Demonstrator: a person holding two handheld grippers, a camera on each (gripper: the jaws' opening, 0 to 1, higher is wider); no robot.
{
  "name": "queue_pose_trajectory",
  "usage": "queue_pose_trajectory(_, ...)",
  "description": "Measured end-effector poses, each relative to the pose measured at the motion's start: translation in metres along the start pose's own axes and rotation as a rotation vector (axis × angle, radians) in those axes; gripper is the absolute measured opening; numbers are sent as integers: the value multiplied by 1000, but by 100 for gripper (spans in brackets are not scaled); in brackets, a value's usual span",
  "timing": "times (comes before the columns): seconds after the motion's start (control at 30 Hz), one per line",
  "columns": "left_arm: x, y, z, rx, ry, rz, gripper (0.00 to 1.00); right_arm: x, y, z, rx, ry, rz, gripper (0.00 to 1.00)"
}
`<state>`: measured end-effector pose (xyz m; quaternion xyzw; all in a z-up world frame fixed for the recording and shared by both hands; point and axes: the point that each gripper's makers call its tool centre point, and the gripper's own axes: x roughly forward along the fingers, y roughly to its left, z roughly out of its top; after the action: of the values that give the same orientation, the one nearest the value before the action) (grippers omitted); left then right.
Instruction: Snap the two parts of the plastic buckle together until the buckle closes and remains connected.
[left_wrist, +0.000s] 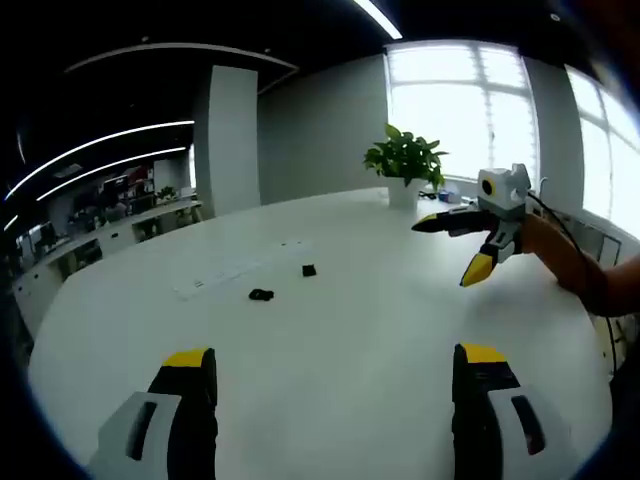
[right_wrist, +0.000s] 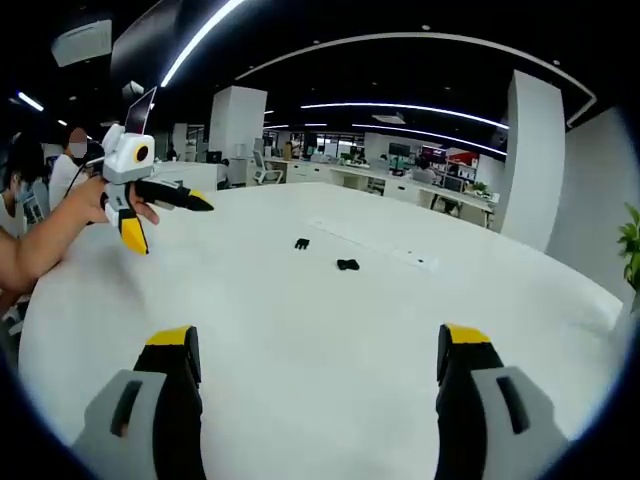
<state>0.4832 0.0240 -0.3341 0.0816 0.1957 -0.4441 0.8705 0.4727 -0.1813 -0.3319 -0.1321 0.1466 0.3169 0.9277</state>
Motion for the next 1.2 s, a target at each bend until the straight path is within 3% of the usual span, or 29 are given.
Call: queue_pose_trajectory(1.2,-4,-6,-7,0,10,5,99,-1,3,-1,-2,7,1,100)
